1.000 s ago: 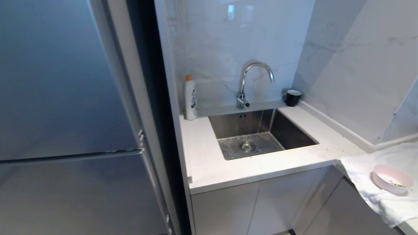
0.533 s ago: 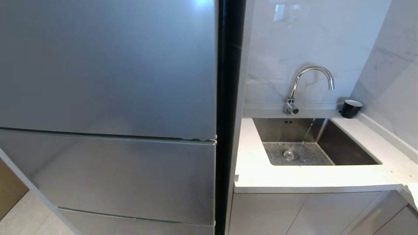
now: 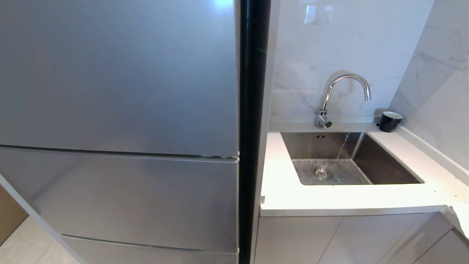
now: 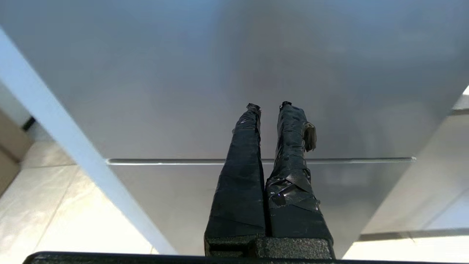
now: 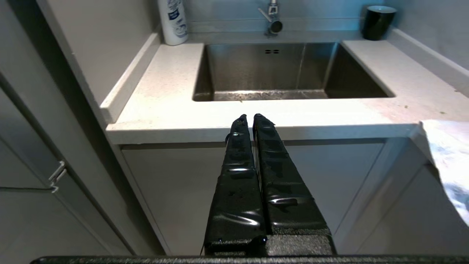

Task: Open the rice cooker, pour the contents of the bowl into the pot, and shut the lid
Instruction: Pick up the bowl on the table

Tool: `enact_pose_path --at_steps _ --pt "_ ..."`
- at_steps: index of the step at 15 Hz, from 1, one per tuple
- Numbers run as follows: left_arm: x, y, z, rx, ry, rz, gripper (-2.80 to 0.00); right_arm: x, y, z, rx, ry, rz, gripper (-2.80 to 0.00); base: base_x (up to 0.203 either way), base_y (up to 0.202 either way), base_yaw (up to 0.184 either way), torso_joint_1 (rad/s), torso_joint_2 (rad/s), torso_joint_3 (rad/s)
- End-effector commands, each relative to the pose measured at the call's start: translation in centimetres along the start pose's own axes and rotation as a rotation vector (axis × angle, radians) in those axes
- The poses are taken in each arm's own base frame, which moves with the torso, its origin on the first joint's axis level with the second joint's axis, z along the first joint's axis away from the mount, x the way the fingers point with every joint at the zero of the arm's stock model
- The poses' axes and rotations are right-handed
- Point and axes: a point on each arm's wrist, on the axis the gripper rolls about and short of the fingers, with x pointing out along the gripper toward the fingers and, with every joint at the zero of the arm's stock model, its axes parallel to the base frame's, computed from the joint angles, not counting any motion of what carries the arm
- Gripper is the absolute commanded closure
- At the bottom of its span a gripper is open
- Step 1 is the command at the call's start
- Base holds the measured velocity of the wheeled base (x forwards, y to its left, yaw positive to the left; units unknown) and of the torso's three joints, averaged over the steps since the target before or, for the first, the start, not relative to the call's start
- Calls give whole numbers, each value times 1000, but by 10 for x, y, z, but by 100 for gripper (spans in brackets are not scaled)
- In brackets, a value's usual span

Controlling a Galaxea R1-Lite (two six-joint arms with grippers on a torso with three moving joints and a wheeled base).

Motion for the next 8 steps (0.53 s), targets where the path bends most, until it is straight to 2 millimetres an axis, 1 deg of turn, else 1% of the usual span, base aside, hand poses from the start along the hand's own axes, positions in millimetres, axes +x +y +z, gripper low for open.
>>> enact_pose_path --at_steps 1,3,8 --pt "0 0 0 0 2 0 0 0 0 0 1 1 -1 0 1 -110 15 0 0 4" --pt "0 0 0 0 0 1 0 0 0 0 1 1 -1 0 0 -172 5 3 3 0" --pt "0 0 0 0 -2 3 0 0 0 0 4 3 -1 0 0 -196 2 2 1 1"
